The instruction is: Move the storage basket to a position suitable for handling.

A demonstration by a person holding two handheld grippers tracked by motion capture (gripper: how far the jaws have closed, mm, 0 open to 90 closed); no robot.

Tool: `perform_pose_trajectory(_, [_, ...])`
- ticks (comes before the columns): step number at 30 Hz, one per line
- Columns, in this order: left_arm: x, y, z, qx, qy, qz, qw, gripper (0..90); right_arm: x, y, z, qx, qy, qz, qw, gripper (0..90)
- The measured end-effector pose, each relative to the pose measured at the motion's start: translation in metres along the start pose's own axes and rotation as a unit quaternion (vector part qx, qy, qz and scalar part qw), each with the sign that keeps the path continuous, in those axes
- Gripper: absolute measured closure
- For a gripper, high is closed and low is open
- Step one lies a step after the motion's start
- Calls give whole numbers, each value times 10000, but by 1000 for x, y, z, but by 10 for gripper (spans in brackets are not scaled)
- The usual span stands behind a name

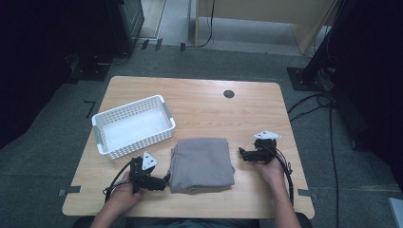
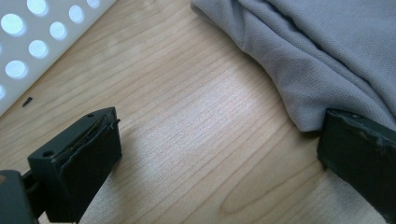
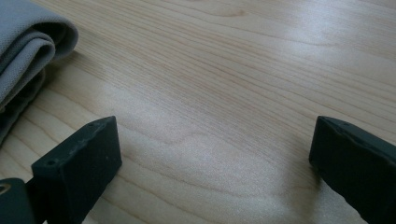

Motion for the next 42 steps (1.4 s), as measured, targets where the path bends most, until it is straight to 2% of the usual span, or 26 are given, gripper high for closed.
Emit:
perform_pose_trajectory(8, [0, 0, 0, 0, -2, -3, 10000, 0, 1, -1, -1, 89, 6, 74, 9999, 18])
perform_pose_trajectory(10, [0, 0, 0, -1, -1, 0, 10000, 0, 1, -3, -2, 118, 19, 107, 9999, 35])
perform_pose_trajectory(11, [0, 0, 0, 0, 1, -2, 10000, 0, 1, -5, -2, 88, 64, 68, 9999, 75])
perform_pose_trajectory(14, [0, 0, 0, -3, -1, -3, 10000, 0, 1, -6, -3, 71, 97, 30, 9999, 121])
perform_pose_trajectory(16, [0, 0, 0, 1, -3, -2, 10000, 0, 0, -8, -5, 33, 45, -7, 10000, 147])
perform_pose_trajectory(18, [0, 0, 0, 1, -2, -2, 10000, 0, -2, -11, -6, 24, 16, -114, 9999, 249])
perform_pose_trajectory(20, [0, 0, 0, -1, 4, -3, 10000, 0, -3, -12, -7, 12, 1, -171, 9999, 275])
perform_pose_trajectory(21, [0, 0, 0, -1, 5, -1, 10000, 0, -4, -14, -9, 87, -135, -276, 9995, 263])
perform_pose_trajectory(22, [0, 0, 0, -1, 5, -1, 10000, 0, -4, -14, -9, 87, -135, -276, 9995, 263])
perform_pose_trajectory(24, [0, 0, 0, 1, 2, -4, 10000, 0, -6, -16, -16, 213, -246, -467, 9984, 271])
perform_pose_trajectory(25, [0, 0, 0, -3, 6, -3, 10000, 0, -9, -19, -23, 281, -146, -651, 9974, 307])
perform_pose_trajectory(26, [0, 0, 0, -3, 6, -3, 10000, 0, -9, -19, -23, 281, -146, -651, 9974, 307])
perform_pose_trajectory(27, [0, 0, 0, -2, 0, -3, 10000, 0, -11, -25, -30, 185, -178, -757, 9968, 329])
perform_pose_trajectory(28, [0, 0, 0, -2, 0, -3, 10000, 0, -11, -25, -30, 185, -178, -757, 9968, 329])
perform_pose_trajectory(29, [0, 0, 0, -7, 0, -3, 10000, 0, -13, -32, -37, 2, -182, -828, 9964, 340])
perform_pose_trajectory(30, [0, 0, 0, -7, 0, -3, 10000, 0, -13, -32, -37, 2, -182, -828, 9964, 340])
perform_pose_trajectory(31, [0, 0, 0, -7, -3, -1, 10000, 0, -16, -38, -45, -96, -175, -879, 9959, 341])
perform_pose_trajectory(35, [0, 0, 0, -6, -2, 0, 10000, 0, -19, -50, -63, -212, -181, -1049, 9941, 351])
perform_pose_trajectory(42, [0, 0, 0, 5, -8, 0, 10000, 0, -16, -62, -87, -434, -166, -1151, 9923, 384])
Point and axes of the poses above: each handheld gripper's, and its own axes: x roughly forward along the jaws, z roughly out of its underside, y roughly to its right, the point moved 5 cm from there along x, roughly forward along the jaws
